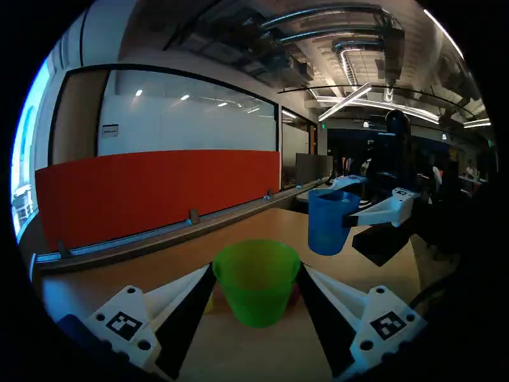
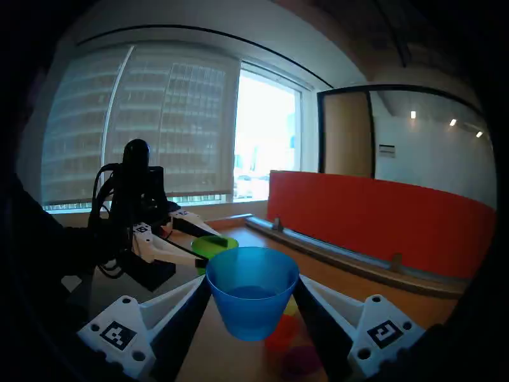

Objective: Pour water

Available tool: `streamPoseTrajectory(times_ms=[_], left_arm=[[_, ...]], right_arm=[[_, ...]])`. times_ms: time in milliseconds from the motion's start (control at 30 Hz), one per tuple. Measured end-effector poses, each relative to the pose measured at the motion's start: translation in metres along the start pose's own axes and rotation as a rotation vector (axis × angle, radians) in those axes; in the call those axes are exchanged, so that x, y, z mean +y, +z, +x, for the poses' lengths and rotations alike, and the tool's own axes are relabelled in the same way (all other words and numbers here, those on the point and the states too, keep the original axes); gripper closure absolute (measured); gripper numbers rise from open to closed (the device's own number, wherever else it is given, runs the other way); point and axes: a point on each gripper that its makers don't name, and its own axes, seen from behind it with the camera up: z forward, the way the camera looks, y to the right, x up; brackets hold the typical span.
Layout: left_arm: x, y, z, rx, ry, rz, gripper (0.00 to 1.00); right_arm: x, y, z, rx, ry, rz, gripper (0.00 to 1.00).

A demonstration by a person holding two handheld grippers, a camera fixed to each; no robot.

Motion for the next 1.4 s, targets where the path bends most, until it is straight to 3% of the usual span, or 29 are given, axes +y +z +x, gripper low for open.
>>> streamPoseTrajectory(times_ms=[300,633,1067,1400], left_arm=[[0.008,-0.001,0.001,0.029,0.0,-0.015,0.1],[0.015,-0.002,-0.004,0.044,0.015,-0.023,0.11],[0.032,0.003,-0.027,0.025,0.021,-0.054,0.11],[0.042,0.004,-0.028,0.032,0.019,-0.075,0.11]], right_arm=[[0.003,0.001,0.004,0.005,-0.001,-0.003,0.1],[0.004,0.005,0.014,-0.001,-0.054,0.006,0.1],[0.01,0.011,0.027,0.004,-0.17,0.01,0.1],[0.011,0.018,0.043,0.013,-0.289,0.016,0.1]])
